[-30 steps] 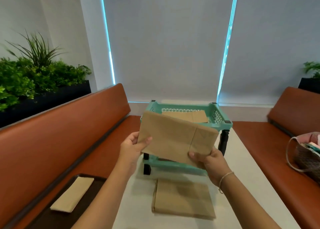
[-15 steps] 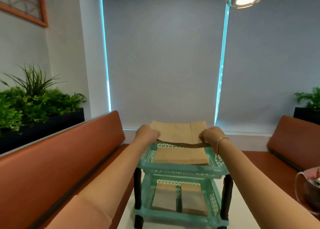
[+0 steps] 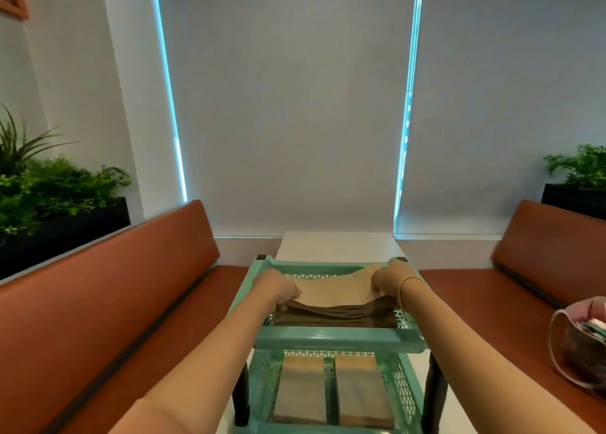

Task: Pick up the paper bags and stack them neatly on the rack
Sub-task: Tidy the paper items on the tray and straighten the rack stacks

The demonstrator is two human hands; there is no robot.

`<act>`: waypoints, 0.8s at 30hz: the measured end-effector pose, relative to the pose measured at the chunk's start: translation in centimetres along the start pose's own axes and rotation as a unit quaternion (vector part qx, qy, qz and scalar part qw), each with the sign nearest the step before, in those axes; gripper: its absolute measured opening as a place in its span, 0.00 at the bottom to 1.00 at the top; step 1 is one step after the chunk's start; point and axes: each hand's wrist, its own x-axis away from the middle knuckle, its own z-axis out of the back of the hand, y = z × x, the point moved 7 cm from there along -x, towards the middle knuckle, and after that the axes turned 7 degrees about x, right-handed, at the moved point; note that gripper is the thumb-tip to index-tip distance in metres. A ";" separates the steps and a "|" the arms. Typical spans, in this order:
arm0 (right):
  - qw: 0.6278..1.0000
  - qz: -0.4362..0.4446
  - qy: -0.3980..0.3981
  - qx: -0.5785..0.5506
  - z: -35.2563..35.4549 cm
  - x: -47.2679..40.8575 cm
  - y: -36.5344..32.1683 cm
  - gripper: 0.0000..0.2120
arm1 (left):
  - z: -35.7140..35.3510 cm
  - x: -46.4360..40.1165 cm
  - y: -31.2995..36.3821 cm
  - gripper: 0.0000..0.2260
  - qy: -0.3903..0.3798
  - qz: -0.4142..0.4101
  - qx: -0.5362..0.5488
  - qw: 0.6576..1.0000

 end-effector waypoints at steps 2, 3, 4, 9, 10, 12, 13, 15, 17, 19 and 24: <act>1.000 -0.003 -0.001 0.012 -0.4 -0.2 0.2 0.03 | -0.5 -0.7 -0.4 0.16 0.000 0.003 -0.012 1.000; 1.000 -0.003 0.001 0.025 -0.5 -0.3 0.3 0.02 | -0.6 -0.9 -0.4 0.17 0.003 -0.001 -0.012 1.000; 0.999 -0.006 0.004 0.044 -0.6 -0.2 0.4 0.03 | -0.7 -0.9 -0.4 0.17 0.006 -0.008 -0.014 1.000; 0.996 -0.013 0.010 0.086 -1.0 -0.4 0.6 0.12 | -1.0 -1.4 -0.6 0.18 0.010 -0.018 -0.040 0.999; 0.996 -0.014 0.007 0.092 -1.2 -0.4 0.7 0.12 | -1.1 -1.2 -0.5 0.18 0.010 -0.018 -0.057 0.998; 0.995 -0.014 0.003 0.101 -1.5 -0.5 0.7 0.12 | -0.9 -0.8 -0.4 0.16 0.018 -0.025 -0.093 0.995; 0.994 -0.013 0.004 0.106 -1.5 -0.4 0.8 0.13 | -0.9 -0.8 -0.3 0.15 0.023 -0.029 -0.109 0.993; 0.994 -0.011 0.002 0.113 -1.6 -0.4 0.8 0.13 | -1.0 -0.8 -0.3 0.15 0.027 -0.033 -0.132 0.990; 0.993 -0.007 0.006 0.115 -1.6 -0.4 0.8 0.13 | -1.1 -0.7 -0.3 0.16 0.029 -0.030 -0.143 0.989; 0.993 -0.001 0.014 0.114 -1.5 -0.4 0.7 0.13 | -1.0 -0.8 -0.2 0.16 0.035 -0.033 -0.140 0.989; 0.994 0.002 0.026 0.106 -1.4 -0.4 0.7 0.13 | -0.9 -0.6 -0.5 0.16 0.036 -0.039 -0.126 0.991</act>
